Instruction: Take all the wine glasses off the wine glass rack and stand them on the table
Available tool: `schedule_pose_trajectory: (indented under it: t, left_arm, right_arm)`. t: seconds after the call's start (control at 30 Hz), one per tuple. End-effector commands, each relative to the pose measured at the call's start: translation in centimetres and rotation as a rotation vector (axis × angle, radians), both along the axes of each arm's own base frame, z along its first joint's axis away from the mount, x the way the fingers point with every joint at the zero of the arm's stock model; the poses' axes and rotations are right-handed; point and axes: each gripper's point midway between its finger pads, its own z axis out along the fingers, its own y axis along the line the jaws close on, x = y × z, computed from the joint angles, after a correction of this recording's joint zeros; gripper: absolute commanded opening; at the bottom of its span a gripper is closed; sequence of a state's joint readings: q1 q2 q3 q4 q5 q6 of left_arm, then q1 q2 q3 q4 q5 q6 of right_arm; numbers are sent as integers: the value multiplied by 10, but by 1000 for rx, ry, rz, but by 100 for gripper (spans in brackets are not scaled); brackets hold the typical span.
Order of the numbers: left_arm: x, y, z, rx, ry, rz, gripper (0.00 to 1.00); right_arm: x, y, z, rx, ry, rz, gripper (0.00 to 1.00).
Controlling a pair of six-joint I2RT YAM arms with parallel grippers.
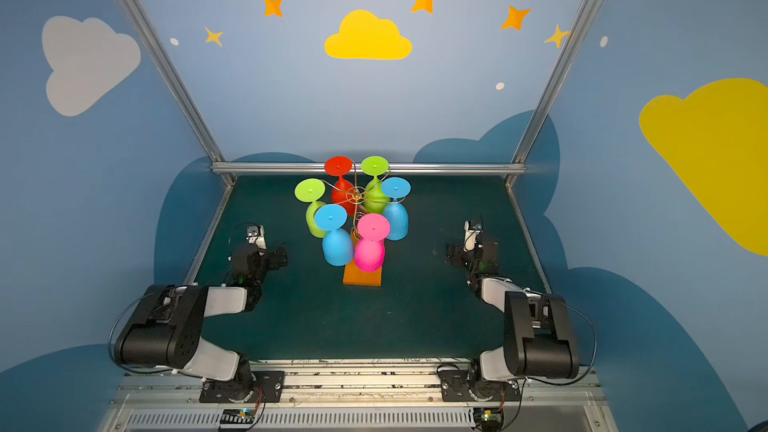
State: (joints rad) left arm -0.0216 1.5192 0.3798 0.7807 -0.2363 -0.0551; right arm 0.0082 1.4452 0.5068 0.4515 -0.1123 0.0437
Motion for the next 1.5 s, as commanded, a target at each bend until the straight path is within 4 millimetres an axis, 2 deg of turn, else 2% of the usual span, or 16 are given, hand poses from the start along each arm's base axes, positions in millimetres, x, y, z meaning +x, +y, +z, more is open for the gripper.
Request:
schedule_pose_trajectory:
  t: [0.0, 0.93, 0.97, 1.03, 1.1, 1.17, 1.2, 1.27, 1.33, 1.47]
  left_arm:
    - [7, 2, 8, 3, -30, -1, 100]
    - [7, 1, 8, 2, -29, 2, 100]
    - [7, 1, 8, 4, -32, 3, 100]
    - [12, 1, 24, 29, -72, 11, 100]
    - [9, 1, 38, 49, -47, 32, 100]
    - [4, 11, 60, 33, -45, 104, 100]
    - [1, 17, 75, -2, -65, 146, 100]
    - [-8, 18, 103, -75, -113, 171, 100]
    - [-16, 12, 129, -156, -158, 139, 100]
    - [-30, 2, 169, -245, -203, 79, 100]
  right_arm:
    - [6, -2, 5, -5, -10, -3, 90]
    - [5, -2, 5, -4, -11, -2, 89]
    - [5, -2, 5, -3, -11, -2, 89]
    - [7, -3, 9, -32, -26, 2, 89]
    - [7, -5, 25, -67, -29, 10, 90]
    - [6, -16, 46, -28, 19, -90, 90]
    - [7, -19, 66, 21, 25, -143, 89]
    - [1, -10, 97, 114, 33, -130, 89]
    - [-11, 5, 128, 235, 15, -87, 90]
    - [-42, 26, 172, 389, -90, 5, 89]
